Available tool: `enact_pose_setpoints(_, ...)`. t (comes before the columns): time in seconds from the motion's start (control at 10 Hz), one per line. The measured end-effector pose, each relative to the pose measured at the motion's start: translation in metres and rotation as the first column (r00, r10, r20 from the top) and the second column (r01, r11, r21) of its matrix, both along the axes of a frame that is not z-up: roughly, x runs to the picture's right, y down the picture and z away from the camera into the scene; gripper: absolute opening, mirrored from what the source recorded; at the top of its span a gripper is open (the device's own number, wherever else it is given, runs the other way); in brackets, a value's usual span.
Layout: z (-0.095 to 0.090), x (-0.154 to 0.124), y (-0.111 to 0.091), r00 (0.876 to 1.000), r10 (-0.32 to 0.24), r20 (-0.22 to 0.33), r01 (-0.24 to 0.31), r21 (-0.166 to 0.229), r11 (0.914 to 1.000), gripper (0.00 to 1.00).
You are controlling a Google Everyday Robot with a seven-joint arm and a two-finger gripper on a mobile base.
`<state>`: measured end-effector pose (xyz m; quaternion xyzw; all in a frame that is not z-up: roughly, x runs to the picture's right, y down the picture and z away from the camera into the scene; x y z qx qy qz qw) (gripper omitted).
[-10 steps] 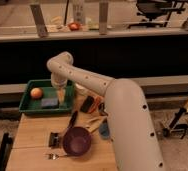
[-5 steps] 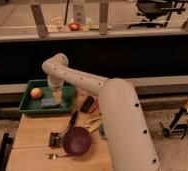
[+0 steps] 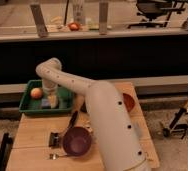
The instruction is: Place sponge in table surface
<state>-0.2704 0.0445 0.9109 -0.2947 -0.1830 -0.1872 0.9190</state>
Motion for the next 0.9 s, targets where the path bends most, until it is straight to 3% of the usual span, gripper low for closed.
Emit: enact_pose_setpoints(0.9,0.025,-0.006,0.029,1.000,0.019,0.005,-0.018,-0.059,0.9981,0.80)
